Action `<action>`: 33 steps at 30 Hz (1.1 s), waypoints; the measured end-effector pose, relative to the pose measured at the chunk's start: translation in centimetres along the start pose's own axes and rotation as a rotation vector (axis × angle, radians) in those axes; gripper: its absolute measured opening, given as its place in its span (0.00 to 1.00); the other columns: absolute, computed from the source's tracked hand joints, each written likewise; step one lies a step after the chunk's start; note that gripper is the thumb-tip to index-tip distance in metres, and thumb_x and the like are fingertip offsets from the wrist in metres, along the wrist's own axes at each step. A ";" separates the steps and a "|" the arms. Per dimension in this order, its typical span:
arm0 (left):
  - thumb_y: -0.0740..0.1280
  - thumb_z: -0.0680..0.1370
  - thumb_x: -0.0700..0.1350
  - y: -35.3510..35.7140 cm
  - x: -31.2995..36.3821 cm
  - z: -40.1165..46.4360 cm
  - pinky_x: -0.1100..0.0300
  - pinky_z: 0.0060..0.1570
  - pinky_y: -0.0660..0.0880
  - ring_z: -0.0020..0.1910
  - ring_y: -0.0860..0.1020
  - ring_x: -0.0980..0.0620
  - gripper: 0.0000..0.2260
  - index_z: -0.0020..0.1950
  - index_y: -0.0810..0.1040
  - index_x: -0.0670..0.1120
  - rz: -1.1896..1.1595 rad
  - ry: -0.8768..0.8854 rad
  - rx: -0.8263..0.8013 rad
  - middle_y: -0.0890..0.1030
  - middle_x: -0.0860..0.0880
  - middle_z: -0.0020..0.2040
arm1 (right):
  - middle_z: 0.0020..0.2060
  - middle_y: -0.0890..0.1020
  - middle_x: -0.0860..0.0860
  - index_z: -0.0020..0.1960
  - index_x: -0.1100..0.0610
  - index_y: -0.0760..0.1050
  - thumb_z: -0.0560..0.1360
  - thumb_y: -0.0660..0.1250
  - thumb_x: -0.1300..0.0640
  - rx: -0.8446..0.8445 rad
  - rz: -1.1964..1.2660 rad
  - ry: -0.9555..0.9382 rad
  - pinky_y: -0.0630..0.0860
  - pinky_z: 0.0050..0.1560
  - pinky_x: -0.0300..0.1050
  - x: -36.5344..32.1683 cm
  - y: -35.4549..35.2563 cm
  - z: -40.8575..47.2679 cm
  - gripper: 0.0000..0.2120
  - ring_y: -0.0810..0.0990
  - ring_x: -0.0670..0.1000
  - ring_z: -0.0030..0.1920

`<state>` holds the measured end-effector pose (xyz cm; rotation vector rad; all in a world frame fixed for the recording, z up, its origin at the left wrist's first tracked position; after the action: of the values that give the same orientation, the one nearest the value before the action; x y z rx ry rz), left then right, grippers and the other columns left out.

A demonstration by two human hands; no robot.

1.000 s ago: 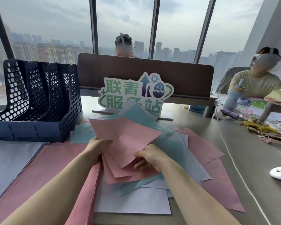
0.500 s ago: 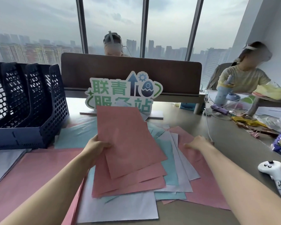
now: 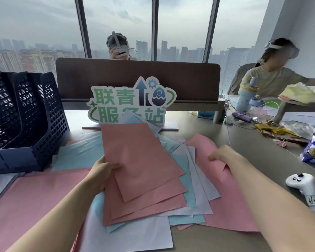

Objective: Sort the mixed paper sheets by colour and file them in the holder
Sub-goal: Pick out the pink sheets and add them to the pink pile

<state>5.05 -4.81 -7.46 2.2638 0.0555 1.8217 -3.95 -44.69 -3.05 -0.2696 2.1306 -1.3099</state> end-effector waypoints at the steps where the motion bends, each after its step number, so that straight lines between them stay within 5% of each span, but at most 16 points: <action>1: 0.66 0.71 0.26 0.0 0.0 0.0 0.52 0.35 0.82 0.33 0.83 0.46 0.16 0.52 0.79 0.43 -0.001 0.000 -0.001 0.85 0.44 0.40 | 0.47 0.80 0.59 0.61 0.65 0.75 0.70 0.76 0.55 -0.017 0.014 -0.009 0.76 0.38 0.44 -0.1 -0.2 -0.4 0.25 0.81 0.57 0.37; 5: 0.66 0.71 0.26 -0.2 -0.3 0.2 0.45 0.48 0.80 0.40 0.82 0.42 0.17 0.56 0.78 0.42 -0.012 0.001 -0.010 0.84 0.39 0.47 | 0.51 0.80 0.61 0.65 0.65 0.73 0.71 0.75 0.58 -0.024 0.140 -0.053 0.77 0.48 0.48 -0.4 -1.2 -1.2 0.26 0.81 0.60 0.46; 13: 0.67 0.71 0.27 -0.5 -0.3 0.3 0.45 0.47 0.81 0.40 0.82 0.42 0.17 0.54 0.79 0.43 -0.029 -0.003 0.007 0.84 0.40 0.46 | 0.48 0.81 0.61 0.56 0.60 0.76 0.68 0.76 0.58 -0.047 0.655 -0.006 0.78 0.55 0.57 0.6 -1.5 -1.5 0.19 0.81 0.61 0.49; 19: 0.67 0.71 0.27 -0.4 -0.2 0.1 0.46 0.51 0.79 0.40 0.81 0.42 0.16 0.53 0.78 0.43 -0.024 0.012 0.013 0.83 0.41 0.46 | 0.46 0.84 0.60 0.55 0.62 0.81 0.53 0.77 0.55 0.063 0.986 0.012 0.79 0.55 0.62 3.9 -0.9 2.1 0.30 0.84 0.61 0.47; 22: 0.67 0.71 0.27 -0.4 -0.2 0.0 0.48 0.44 0.81 0.39 0.81 0.43 0.15 0.52 0.78 0.44 -0.021 0.012 0.016 0.83 0.41 0.45 | 0.52 0.82 0.54 0.55 0.64 0.76 0.60 0.80 0.46 0.030 0.869 0.009 0.76 0.57 0.53 3.3 -0.7 -1.9 0.32 0.81 0.59 0.53; 25: 0.67 0.71 0.26 -0.4 -0.1 -0.2 0.52 0.39 0.82 0.38 0.81 0.43 0.16 0.52 0.78 0.44 -0.028 0.018 0.023 0.83 0.41 0.45 | 0.50 0.80 0.57 0.55 0.65 0.75 0.70 0.76 0.54 0.069 0.547 -0.072 0.74 0.51 0.47 2.8 0.2 -2.9 0.20 0.79 0.57 0.52; 29: 0.67 0.71 0.26 -0.6 -0.1 -0.3 0.52 0.38 0.83 0.39 0.81 0.43 0.16 0.53 0.78 0.43 -0.040 0.018 0.020 0.83 0.41 0.45 | 0.45 0.83 0.61 0.51 0.64 0.79 0.71 0.68 0.58 0.305 0.394 -0.141 0.76 0.44 0.48 2.1 -0.6 -4.1 0.12 0.82 0.61 0.46; 33: 0.66 0.71 0.25 -0.5 -0.1 -0.3 0.46 0.50 0.80 0.43 0.81 0.41 0.17 0.55 0.78 0.41 -0.038 0.026 0.015 0.83 0.40 0.47 | 0.49 0.83 0.64 0.54 0.63 0.80 0.74 0.62 0.56 0.661 0.507 -0.229 0.72 0.44 0.49 0.9 -4.7 -5.8 0.15 0.80 0.65 0.49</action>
<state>4.84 -4.29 -7.60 2.2333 0.1166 1.8380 -8.74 -43.15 2.49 0.3570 1.3499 -1.4869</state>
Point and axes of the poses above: each hand's wrist, its own z-axis towards the middle knuckle, its own y-axis out of the palm, x = y × z, the point moved 4 cm from there along z, towards the middle knuckle
